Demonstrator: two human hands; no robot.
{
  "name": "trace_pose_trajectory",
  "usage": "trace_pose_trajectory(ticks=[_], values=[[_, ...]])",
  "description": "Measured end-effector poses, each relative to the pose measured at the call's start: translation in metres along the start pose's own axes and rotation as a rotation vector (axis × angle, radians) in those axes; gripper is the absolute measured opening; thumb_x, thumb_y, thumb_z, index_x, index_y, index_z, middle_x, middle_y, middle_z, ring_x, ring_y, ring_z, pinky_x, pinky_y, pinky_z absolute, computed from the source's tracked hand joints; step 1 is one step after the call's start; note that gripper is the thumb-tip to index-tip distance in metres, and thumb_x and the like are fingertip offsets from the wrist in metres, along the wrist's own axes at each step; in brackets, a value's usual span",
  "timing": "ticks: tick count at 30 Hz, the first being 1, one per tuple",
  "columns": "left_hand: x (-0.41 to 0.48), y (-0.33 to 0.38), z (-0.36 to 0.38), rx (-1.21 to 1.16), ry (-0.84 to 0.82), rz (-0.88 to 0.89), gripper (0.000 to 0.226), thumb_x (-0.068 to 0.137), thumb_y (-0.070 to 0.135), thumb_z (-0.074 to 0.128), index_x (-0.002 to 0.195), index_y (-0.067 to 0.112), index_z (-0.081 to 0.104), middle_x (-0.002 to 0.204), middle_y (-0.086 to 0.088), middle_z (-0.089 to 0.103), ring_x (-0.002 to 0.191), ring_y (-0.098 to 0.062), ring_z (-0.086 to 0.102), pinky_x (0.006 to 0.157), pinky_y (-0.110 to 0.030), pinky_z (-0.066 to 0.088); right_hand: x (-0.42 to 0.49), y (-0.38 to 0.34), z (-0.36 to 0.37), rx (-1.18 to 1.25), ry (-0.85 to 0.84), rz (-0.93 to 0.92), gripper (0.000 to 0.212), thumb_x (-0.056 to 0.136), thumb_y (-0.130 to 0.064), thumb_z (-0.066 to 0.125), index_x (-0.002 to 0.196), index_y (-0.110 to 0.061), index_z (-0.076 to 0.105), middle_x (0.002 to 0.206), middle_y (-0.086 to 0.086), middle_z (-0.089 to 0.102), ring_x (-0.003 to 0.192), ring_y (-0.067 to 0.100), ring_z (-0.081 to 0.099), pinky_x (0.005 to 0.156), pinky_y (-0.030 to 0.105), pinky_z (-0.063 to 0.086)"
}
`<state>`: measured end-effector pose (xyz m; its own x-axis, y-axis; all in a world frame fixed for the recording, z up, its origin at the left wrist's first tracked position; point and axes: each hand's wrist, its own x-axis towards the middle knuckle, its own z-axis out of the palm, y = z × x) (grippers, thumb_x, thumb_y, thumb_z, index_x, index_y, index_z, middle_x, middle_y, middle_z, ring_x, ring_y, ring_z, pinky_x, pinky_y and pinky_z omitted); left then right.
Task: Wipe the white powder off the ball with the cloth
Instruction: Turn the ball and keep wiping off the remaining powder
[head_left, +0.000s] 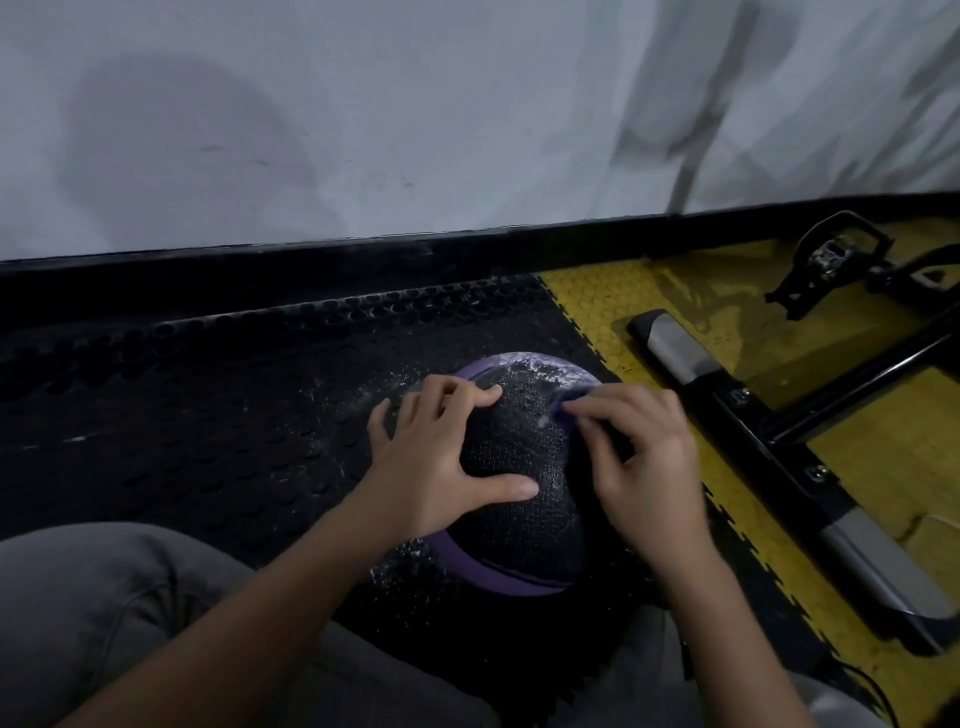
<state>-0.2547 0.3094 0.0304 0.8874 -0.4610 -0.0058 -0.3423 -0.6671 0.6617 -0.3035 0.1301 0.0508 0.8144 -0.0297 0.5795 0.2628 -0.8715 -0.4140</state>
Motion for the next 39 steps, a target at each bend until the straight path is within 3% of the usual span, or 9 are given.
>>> trace_pose_trajectory(ticks=[4,10,13,16,23,27,31,35,39], values=[[-0.001,-0.01,0.001,0.01,0.028,0.009,0.094,0.046,0.089,0.046,0.129,0.047,0.027,0.11,0.028,0.014,0.113,0.003,0.02,0.107,-0.039,-0.003,-0.004,-0.013,0.009,-0.021,-0.099,-0.15,0.015,0.081,-0.009,0.063,0.09,-0.018,0.072,0.094,-0.007,0.064,0.086,0.016,0.05,0.077,0.028,0.037],[0.001,-0.006,-0.005,-0.059,-0.019,-0.01,0.094,0.052,0.082,0.058,0.132,0.043,0.029,0.125,0.021,0.021,0.121,0.0,0.019,0.108,-0.039,-0.005,0.01,0.027,-0.004,-0.003,0.006,0.174,0.019,0.084,-0.004,0.063,0.089,-0.021,0.069,0.088,-0.01,0.059,0.086,0.024,0.055,0.076,0.018,0.032],[0.001,-0.004,-0.006,-0.053,-0.007,-0.032,0.086,0.056,0.074,0.054,0.132,0.041,0.03,0.125,0.019,0.023,0.127,-0.006,0.022,0.108,-0.039,-0.002,0.004,-0.004,0.009,-0.006,-0.011,0.008,0.014,0.083,-0.01,0.062,0.089,-0.017,0.072,0.091,-0.011,0.06,0.086,0.017,0.049,0.079,0.014,0.032],[0.0,-0.006,-0.011,-0.059,-0.022,-0.056,0.083,0.058,0.07,0.058,0.131,0.041,0.031,0.122,0.02,0.024,0.128,-0.007,0.024,0.109,-0.038,-0.002,0.004,-0.01,0.014,0.009,-0.069,-0.124,0.014,0.086,-0.016,0.059,0.092,-0.018,0.072,0.095,-0.009,0.063,0.087,0.014,0.046,0.078,0.024,0.035],[0.003,-0.009,-0.02,-0.081,-0.059,-0.098,0.076,0.067,0.059,0.068,0.132,0.04,0.032,0.131,0.018,0.025,0.13,-0.01,0.026,0.111,-0.041,0.001,0.018,0.035,0.007,0.129,-0.032,0.301,0.022,0.089,-0.007,0.06,0.088,-0.029,0.063,0.089,-0.012,0.059,0.094,0.021,0.056,0.088,0.027,0.04],[0.002,-0.005,-0.018,-0.327,-0.012,-0.182,0.07,0.05,0.083,0.057,0.107,0.046,0.039,0.118,0.017,0.031,0.119,-0.01,0.034,0.111,-0.047,0.017,0.01,0.021,0.009,0.131,-0.018,0.284,0.022,0.088,-0.008,0.06,0.088,-0.029,0.063,0.091,-0.007,0.061,0.092,0.02,0.056,0.082,0.005,0.029],[0.002,0.0,-0.006,-0.216,0.126,-0.251,0.077,0.051,0.078,0.056,0.108,0.033,0.029,0.11,0.011,0.026,0.105,-0.005,0.024,0.11,-0.038,0.015,-0.004,0.001,0.013,0.091,0.044,0.126,0.012,0.088,-0.015,0.06,0.092,-0.019,0.07,0.09,-0.007,0.061,0.086,0.015,0.051,0.081,0.007,0.029],[-0.001,-0.009,-0.015,-0.152,0.061,-0.252,0.088,0.045,0.085,0.059,0.108,0.034,0.024,0.11,0.014,0.025,0.102,-0.001,0.018,0.108,-0.036,0.01,-0.009,-0.011,0.016,0.127,0.034,0.008,0.019,0.088,-0.021,0.054,0.094,-0.016,0.071,0.091,-0.007,0.059,0.086,0.01,0.045,0.082,0.009,0.031],[0.001,-0.008,-0.023,-0.18,0.009,-0.246,0.088,0.04,0.079,0.057,0.111,0.036,0.027,0.114,0.015,0.026,0.103,0.0,0.017,0.111,-0.037,0.006,0.006,0.016,0.007,0.136,-0.036,0.231,0.015,0.09,-0.013,0.06,0.09,-0.026,0.067,0.09,-0.009,0.059,0.087,0.011,0.051,0.087,0.014,0.036]])
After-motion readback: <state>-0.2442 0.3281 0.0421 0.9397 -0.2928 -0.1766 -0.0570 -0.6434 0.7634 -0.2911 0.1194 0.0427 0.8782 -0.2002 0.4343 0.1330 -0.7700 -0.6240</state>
